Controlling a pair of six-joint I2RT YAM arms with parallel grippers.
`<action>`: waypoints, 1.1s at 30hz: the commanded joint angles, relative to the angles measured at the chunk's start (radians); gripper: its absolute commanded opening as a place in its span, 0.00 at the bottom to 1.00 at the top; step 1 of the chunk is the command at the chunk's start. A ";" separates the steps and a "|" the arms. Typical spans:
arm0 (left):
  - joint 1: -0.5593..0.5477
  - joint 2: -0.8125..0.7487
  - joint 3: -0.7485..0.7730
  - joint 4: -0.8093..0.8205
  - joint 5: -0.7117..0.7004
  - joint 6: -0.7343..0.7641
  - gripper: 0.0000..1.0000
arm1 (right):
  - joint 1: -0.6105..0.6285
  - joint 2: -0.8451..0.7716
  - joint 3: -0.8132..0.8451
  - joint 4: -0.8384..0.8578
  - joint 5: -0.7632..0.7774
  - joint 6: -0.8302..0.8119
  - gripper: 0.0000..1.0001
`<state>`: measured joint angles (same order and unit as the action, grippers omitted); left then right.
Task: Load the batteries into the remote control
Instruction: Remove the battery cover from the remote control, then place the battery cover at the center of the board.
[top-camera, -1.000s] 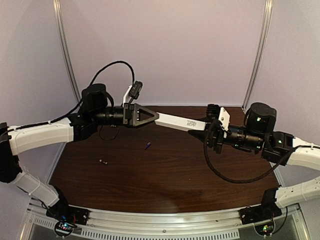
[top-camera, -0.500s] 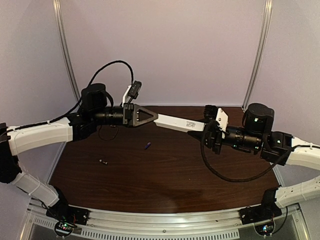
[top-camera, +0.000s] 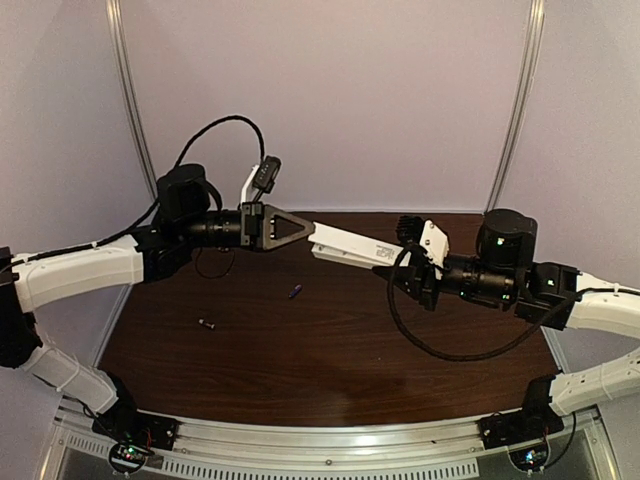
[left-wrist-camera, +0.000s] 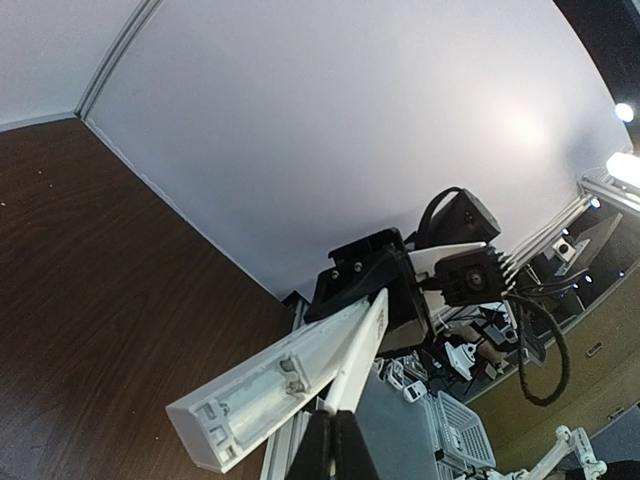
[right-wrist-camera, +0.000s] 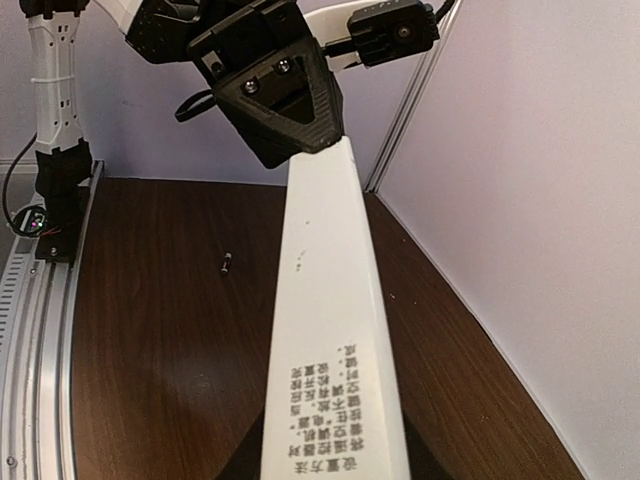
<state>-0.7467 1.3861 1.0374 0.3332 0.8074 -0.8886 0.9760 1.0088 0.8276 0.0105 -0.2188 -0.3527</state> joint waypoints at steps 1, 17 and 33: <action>0.005 -0.003 -0.033 0.097 0.025 -0.032 0.00 | 0.001 -0.002 0.026 0.016 0.007 0.009 0.00; 0.149 -0.081 -0.174 0.305 0.049 -0.201 0.00 | 0.000 -0.025 -0.037 0.033 0.081 0.036 0.00; 0.257 -0.021 -0.284 0.360 -0.013 -0.207 0.00 | -0.001 -0.205 -0.093 -0.050 0.132 0.134 0.00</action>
<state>-0.4953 1.3071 0.7765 0.6365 0.8238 -1.1160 0.9756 0.8757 0.7334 -0.0105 -0.0940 -0.2687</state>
